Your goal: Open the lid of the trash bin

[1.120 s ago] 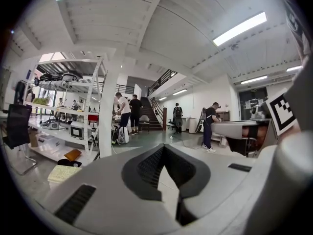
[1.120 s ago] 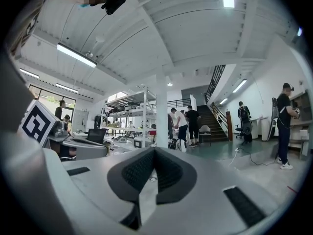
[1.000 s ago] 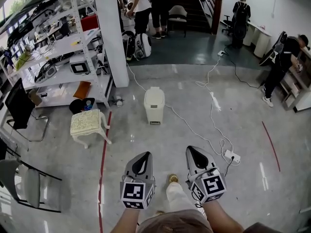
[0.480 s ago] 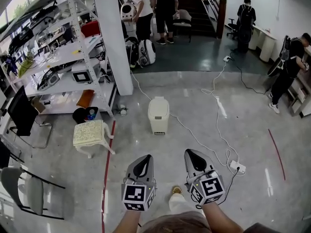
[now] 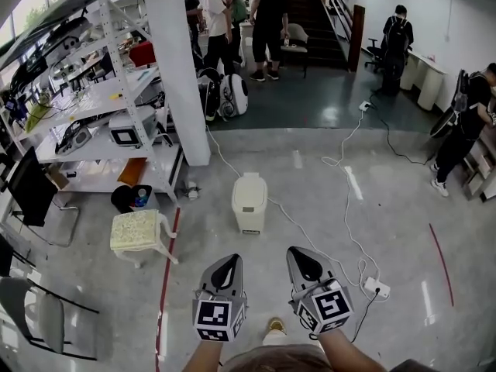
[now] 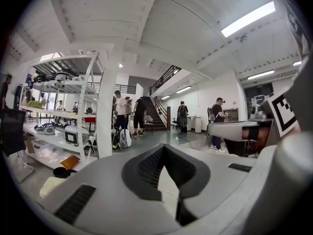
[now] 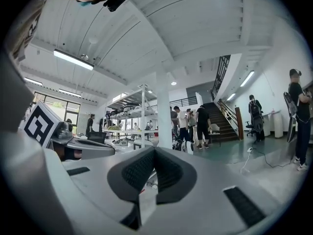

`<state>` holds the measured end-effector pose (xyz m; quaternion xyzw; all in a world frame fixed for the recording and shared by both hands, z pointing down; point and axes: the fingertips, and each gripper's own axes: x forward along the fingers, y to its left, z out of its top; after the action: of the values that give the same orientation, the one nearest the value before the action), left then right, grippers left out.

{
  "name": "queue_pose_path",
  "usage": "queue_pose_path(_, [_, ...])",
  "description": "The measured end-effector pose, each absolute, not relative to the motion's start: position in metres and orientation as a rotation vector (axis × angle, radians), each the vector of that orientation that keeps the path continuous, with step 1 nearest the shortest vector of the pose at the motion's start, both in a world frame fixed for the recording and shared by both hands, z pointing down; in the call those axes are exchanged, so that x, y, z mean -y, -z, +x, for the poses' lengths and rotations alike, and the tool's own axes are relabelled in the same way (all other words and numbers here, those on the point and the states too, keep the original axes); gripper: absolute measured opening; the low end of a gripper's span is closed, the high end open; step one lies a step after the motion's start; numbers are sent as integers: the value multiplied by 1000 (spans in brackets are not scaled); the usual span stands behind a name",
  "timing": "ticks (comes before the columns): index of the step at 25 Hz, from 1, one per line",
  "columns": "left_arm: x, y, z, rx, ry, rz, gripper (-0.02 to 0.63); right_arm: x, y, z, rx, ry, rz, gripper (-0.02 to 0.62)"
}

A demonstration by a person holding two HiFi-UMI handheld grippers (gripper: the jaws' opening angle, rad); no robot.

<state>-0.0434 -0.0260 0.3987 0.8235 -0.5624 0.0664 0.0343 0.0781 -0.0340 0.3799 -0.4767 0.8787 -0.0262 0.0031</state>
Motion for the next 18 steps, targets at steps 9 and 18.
queue_pose_path(9, [96,-399,-26,1795,-183,2497,1,103,-387,101,-2781,87,-1443,34])
queue_pose_path(18, [136,-400,-47,1826,-202,2451,2,149,-390,82,-2817,124,-1392,34])
